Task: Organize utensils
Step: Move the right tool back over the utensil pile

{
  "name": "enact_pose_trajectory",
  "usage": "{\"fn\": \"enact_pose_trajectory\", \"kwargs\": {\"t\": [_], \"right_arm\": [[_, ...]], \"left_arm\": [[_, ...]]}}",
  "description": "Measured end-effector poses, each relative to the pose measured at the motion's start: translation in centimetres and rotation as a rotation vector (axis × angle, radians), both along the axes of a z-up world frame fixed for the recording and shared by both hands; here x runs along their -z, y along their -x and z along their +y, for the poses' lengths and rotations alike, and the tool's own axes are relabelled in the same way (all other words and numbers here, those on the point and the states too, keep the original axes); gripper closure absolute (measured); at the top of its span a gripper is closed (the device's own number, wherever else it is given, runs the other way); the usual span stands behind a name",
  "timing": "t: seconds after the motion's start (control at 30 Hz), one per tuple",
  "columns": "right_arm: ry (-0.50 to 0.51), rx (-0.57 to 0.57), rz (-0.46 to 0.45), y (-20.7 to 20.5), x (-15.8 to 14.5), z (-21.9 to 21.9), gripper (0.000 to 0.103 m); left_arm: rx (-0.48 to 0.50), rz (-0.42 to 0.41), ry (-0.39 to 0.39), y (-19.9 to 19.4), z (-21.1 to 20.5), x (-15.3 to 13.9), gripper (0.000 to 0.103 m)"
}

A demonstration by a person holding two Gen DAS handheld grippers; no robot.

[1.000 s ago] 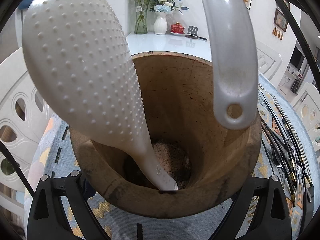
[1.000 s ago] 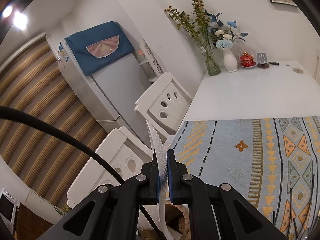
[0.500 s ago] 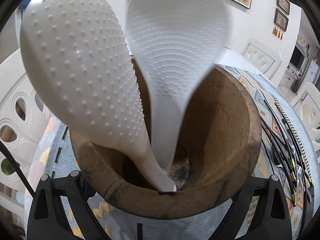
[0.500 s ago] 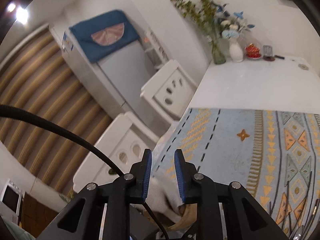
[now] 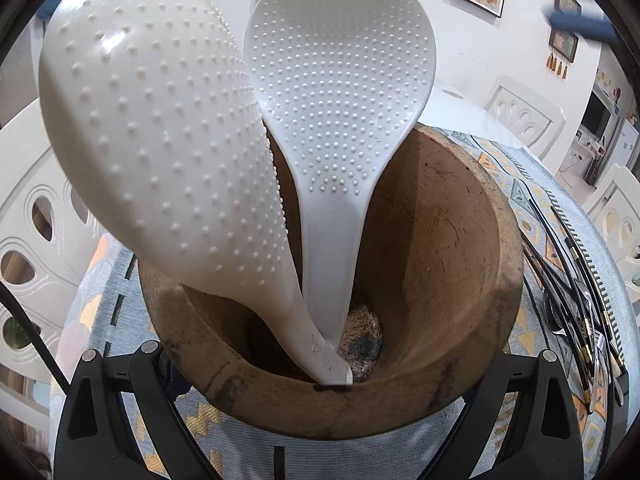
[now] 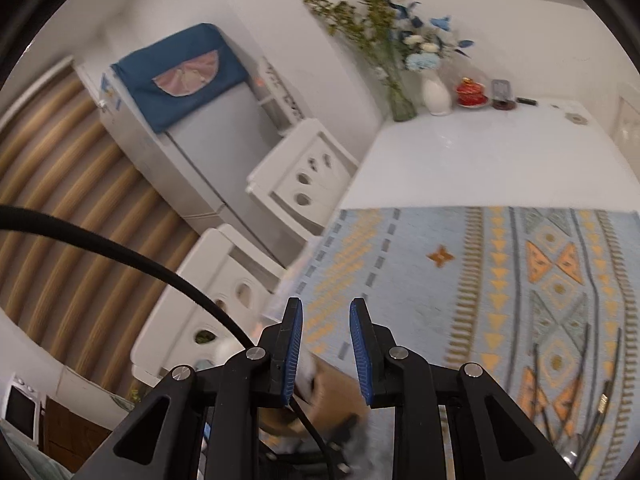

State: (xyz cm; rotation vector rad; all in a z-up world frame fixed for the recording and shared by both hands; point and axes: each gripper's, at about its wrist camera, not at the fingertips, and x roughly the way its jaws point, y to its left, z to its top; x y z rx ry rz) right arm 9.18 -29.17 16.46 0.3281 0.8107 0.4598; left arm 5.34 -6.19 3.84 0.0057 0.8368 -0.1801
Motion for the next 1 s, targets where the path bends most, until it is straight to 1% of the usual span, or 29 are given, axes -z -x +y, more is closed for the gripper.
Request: {"fn": "enact_pose_trajectory", "kwargs": {"t": [0.13,0.23,0.27,0.37,0.47,0.53,0.67,0.73,0.8,0.87,1.0], "right_arm": [[0.06,0.089,0.043,1.3,0.9,-3.5,0.08],[0.101,0.185,0.066,2.7,1.1,-7.2,0.08],[0.113,0.232,0.075,3.2,1.1,-9.0,0.08],[0.13,0.345,0.092,4.4,1.0,-13.1,0.08],[0.13,0.44,0.143,5.6,1.4,-16.7,0.079],[0.112,0.47,0.185,6.0,2.0,-17.8,0.079],[0.043,0.487,0.33,6.3,5.2,-19.3,0.079],[0.027,0.489,0.395,6.1,6.9,-19.4,0.079],[0.025,0.484,0.447,6.1,8.4,-19.2,0.079],[0.037,0.482,0.481,5.9,9.6,-19.1,0.08],[0.088,0.511,0.514,5.6,10.7,-19.6,0.08]], "left_arm": [[0.0,0.003,0.0,-0.2,0.2,0.0,0.007],[-0.001,0.002,0.0,-0.3,0.3,0.0,0.007],[0.0,0.002,0.0,-0.3,0.3,0.0,0.007],[-0.003,0.003,-0.002,-0.4,0.3,0.0,0.007],[-0.005,0.006,-0.003,-0.3,0.2,0.0,0.007],[-0.006,0.007,-0.004,-0.3,0.2,0.0,0.007],[-0.006,0.01,-0.005,-0.4,0.1,-0.1,0.007],[-0.007,0.01,-0.005,-0.5,0.2,-0.1,0.007],[-0.006,0.01,-0.005,-0.4,0.1,-0.1,0.007],[-0.007,0.009,-0.004,-0.4,0.1,-0.1,0.007],[-0.008,0.01,-0.004,-0.4,0.1,-0.1,0.007]]}}
